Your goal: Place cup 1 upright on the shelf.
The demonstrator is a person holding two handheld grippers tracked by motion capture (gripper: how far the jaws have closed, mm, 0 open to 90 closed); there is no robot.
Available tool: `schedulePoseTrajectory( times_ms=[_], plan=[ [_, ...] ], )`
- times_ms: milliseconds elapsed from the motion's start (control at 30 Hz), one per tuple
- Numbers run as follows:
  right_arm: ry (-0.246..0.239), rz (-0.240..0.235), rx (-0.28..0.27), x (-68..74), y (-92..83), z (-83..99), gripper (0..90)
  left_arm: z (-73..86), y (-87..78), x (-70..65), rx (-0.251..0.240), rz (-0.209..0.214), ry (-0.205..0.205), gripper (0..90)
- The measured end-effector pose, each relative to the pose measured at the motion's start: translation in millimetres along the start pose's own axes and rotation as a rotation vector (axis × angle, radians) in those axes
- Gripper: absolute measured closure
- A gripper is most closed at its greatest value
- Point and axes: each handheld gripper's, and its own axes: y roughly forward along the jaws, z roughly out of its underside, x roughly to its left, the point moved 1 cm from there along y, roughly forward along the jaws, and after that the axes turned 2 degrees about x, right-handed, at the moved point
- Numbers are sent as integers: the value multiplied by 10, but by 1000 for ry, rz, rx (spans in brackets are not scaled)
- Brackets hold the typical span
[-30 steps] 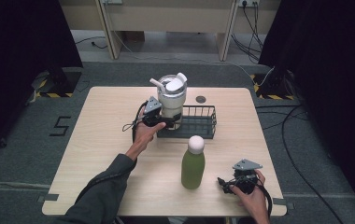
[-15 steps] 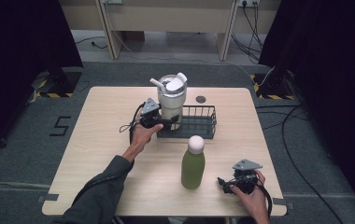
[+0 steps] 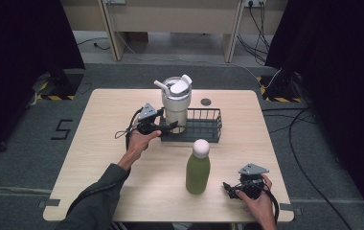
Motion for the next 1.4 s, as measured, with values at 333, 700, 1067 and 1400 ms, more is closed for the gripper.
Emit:
schedulePoseTrajectory(
  times_ms=[333, 700, 1067, 1400],
  plan=[
    [0, 0, 0, 0, 0, 0, 46, 30, -263, -17, 9, 15, 6, 146],
    [0, 1, -4, 0, 3, 0, 46, 117, -539, -80, 40, 22, 26, 146],
    [6, 6, -1, 8, 8, -4, 40, 265, -824, -104, 31, 16, 27, 146],
    [4, 6, -2, 10, 10, -4, 39, 392, -941, -94, 59, 6, 25, 147]
  ],
)
